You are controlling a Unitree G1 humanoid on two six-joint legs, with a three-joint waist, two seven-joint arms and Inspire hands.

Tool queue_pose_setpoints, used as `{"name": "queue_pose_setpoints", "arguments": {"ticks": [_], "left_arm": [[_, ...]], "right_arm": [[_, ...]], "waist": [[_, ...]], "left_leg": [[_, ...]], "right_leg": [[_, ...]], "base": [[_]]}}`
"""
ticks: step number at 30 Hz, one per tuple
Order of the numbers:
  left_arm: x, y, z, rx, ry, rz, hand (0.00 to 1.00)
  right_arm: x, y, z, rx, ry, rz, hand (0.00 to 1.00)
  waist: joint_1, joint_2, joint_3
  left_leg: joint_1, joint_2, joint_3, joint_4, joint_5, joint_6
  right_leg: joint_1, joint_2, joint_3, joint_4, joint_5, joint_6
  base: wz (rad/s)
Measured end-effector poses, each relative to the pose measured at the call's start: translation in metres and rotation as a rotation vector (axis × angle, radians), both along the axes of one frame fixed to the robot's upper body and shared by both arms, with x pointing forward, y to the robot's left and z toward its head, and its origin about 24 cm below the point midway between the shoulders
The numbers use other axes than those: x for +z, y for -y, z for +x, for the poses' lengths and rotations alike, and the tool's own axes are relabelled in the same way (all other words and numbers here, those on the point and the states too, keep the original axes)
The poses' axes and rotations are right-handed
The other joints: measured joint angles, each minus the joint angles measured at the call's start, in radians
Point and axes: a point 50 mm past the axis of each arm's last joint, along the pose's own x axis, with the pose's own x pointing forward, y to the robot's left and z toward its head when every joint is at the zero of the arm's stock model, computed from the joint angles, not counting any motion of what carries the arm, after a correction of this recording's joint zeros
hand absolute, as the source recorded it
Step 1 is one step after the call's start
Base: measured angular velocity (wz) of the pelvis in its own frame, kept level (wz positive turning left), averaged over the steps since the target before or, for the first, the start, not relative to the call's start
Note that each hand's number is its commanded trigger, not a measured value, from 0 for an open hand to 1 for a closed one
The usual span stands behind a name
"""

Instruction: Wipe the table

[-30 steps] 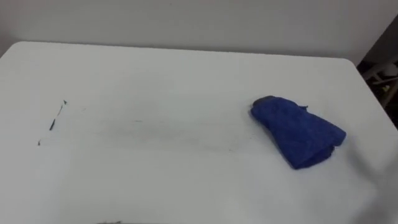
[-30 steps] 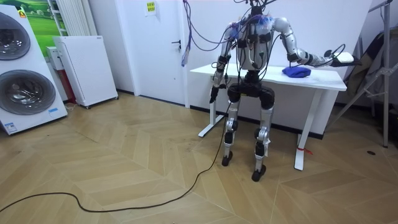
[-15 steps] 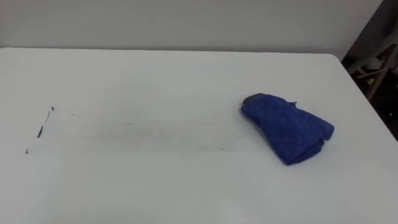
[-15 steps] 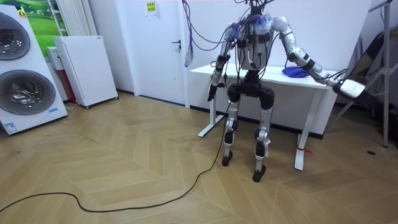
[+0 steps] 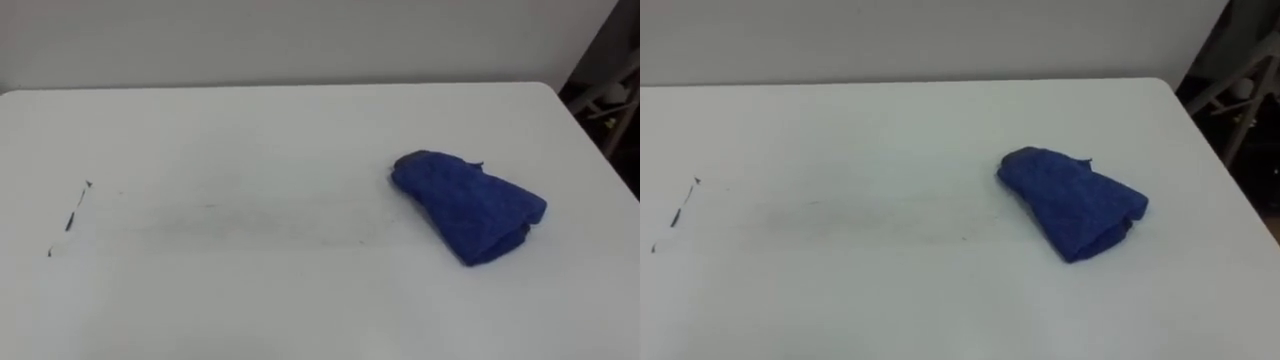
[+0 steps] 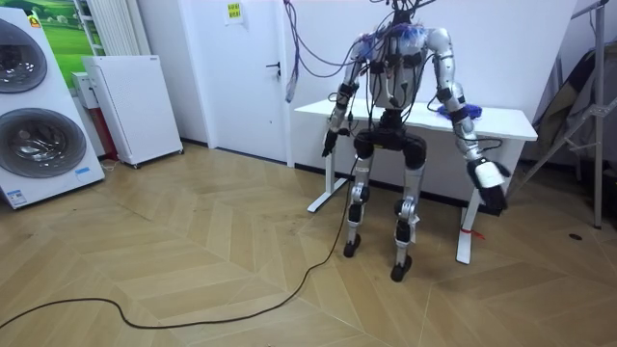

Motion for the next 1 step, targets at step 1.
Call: {"name": "queue_pose_setpoints", "arguments": {"ticks": [1], "left_arm": [[-0.003, 0.0051, -0.0019, -0.005, -0.014, -0.014, 0.0]], "right_arm": [[-0.0045, -0.0079, 0.0024, 0.057, -0.015, 0.04, 0.0]], "waist": [[0.011, 0.005, 0.0013]], "left_leg": [[0.006, -0.001, -0.008, 0.002, -0.003, 0.001]], "right_leg": [[0.005, 0.001, 0.0, 0.0, 0.0, 0.0]], "base": [[-0.09]]}}
